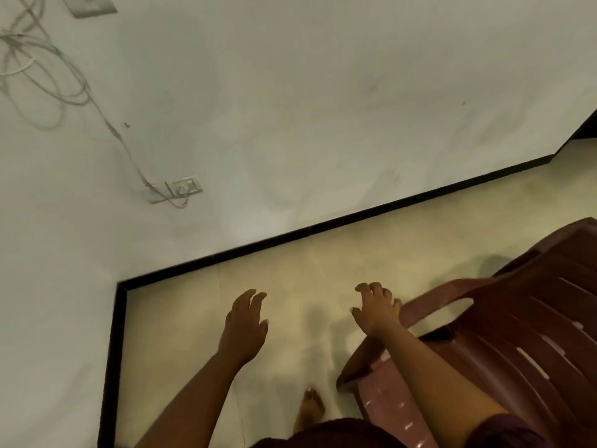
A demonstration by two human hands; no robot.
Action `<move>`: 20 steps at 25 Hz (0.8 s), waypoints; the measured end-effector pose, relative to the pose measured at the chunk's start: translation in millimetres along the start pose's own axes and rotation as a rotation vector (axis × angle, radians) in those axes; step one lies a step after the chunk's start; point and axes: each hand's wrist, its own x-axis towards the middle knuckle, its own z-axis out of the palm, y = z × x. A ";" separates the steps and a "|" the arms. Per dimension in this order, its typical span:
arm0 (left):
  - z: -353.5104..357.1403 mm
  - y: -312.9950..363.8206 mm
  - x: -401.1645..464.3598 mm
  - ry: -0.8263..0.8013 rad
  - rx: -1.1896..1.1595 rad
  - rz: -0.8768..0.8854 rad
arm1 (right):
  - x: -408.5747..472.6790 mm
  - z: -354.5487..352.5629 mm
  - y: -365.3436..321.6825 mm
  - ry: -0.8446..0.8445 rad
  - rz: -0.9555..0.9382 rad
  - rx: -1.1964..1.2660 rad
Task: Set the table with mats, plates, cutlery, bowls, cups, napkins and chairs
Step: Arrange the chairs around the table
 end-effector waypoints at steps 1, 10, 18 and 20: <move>-7.3 0.8 26.5 -0.001 -0.003 0.006 | 18.5 -8.2 -1.7 -0.002 0.021 0.003; 4.3 72.1 207.4 -0.085 -0.134 0.156 | 148.3 -82.0 13.1 0.108 0.148 0.082; 39.3 190.3 458.5 -0.228 -0.151 0.600 | 275.3 -155.4 87.2 0.380 0.510 0.224; 49.0 222.4 502.5 -0.314 -0.160 0.659 | 292.0 -168.1 106.5 0.438 0.633 0.253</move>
